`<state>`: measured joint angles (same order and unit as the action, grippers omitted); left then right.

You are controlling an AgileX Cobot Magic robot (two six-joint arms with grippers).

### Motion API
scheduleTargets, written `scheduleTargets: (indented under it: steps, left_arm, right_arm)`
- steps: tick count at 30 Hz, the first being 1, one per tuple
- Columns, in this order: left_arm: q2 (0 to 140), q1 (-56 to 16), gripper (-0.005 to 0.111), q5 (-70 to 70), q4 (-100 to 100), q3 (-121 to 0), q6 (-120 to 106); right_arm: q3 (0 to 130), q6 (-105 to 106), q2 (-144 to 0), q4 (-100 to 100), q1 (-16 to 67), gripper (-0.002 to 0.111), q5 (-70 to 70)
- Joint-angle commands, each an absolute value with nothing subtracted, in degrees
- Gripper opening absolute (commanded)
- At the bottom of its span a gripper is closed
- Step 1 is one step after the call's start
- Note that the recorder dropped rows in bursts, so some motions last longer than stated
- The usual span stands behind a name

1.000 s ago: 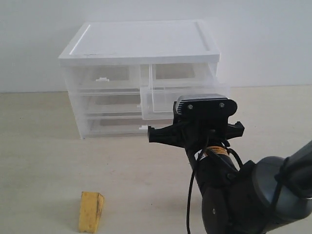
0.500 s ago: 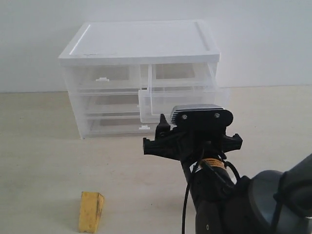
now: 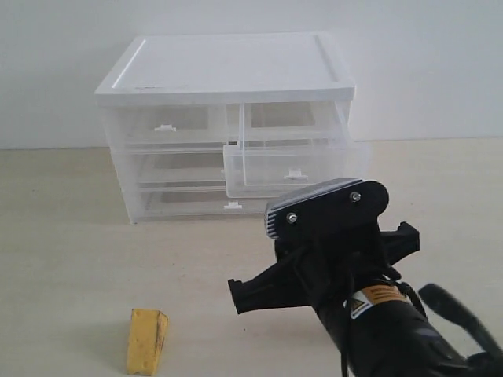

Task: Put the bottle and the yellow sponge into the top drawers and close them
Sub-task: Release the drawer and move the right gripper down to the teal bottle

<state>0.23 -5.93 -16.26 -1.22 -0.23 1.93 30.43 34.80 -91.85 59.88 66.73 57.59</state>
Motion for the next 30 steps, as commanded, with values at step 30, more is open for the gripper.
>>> scheduleTargets:
  steps: [30]
  left_arm:
    - [0.0, -5.8, 0.004, -16.3, -0.7, 0.0, 1.7]
  right_arm:
    - [43.1, 44.2, -67.4, 27.6, 25.8, 0.000, -55.4]
